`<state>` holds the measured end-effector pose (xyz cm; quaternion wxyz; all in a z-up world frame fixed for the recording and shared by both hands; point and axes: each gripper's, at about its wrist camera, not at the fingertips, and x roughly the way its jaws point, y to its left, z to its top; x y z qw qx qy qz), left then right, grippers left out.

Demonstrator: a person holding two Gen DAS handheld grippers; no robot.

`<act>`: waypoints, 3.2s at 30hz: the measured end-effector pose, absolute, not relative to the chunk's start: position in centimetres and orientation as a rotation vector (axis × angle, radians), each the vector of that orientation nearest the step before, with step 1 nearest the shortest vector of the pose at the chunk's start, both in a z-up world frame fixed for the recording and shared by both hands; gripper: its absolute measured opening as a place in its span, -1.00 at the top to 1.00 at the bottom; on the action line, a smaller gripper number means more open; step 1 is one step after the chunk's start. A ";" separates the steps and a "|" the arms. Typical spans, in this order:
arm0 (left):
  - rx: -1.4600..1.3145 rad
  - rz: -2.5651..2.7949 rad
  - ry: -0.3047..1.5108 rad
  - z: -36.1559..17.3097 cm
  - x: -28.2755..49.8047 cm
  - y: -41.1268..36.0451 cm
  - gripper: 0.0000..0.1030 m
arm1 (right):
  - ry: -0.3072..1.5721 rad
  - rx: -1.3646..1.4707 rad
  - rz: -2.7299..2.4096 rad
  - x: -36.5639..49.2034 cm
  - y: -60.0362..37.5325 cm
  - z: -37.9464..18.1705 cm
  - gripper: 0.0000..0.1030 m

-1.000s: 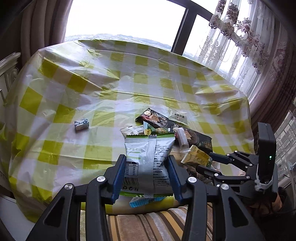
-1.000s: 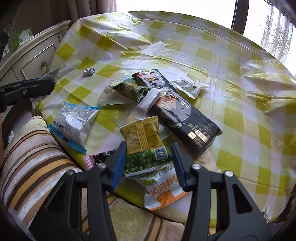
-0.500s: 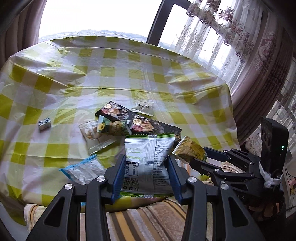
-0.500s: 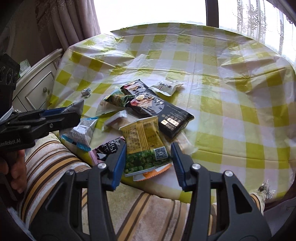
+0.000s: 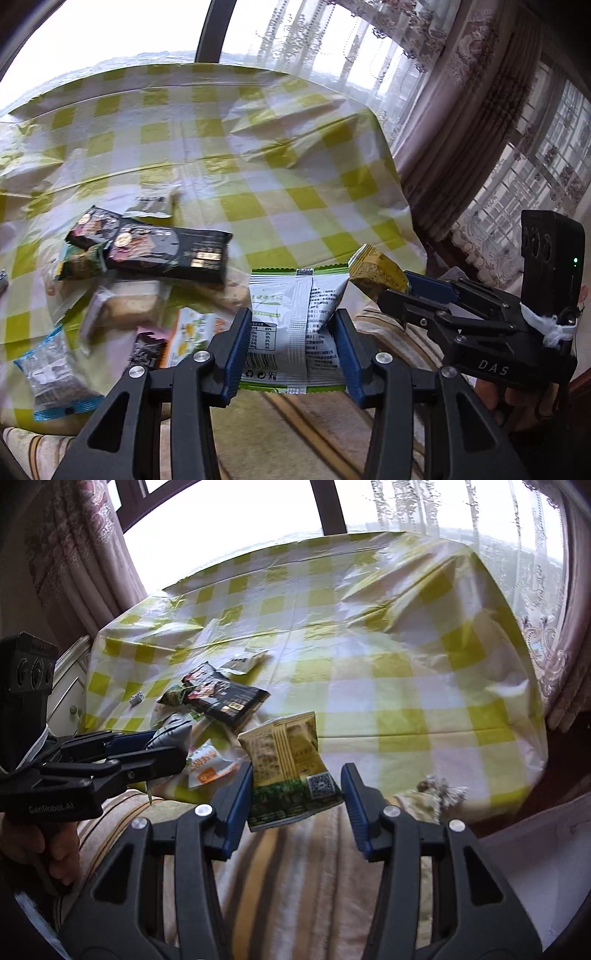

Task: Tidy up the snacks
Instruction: 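Carry both bags to the purple-rimmed box and release them inside, then grasp the small white-blue box with the left gripper while the right grasps the black cracker pack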

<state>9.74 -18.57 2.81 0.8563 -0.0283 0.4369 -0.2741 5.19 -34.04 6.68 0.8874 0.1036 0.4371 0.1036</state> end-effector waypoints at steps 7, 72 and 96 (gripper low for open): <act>0.028 -0.728 0.950 2.4 9.0 -26.1 0.12 | 0.919 0.290 0.069 1.5 -41.7 5.8 0.00; -0.456 0.195 0.905 -3.5 20.8 9.0 -0.27 | 0.962 -0.105 0.402 16.8 -21.1 3.6 -0.53; -0.232 0.357 0.907 -6.0 23.5 8.7 0.30 | 1.074 -0.175 0.531 23.1 -16.6 -0.9 -0.64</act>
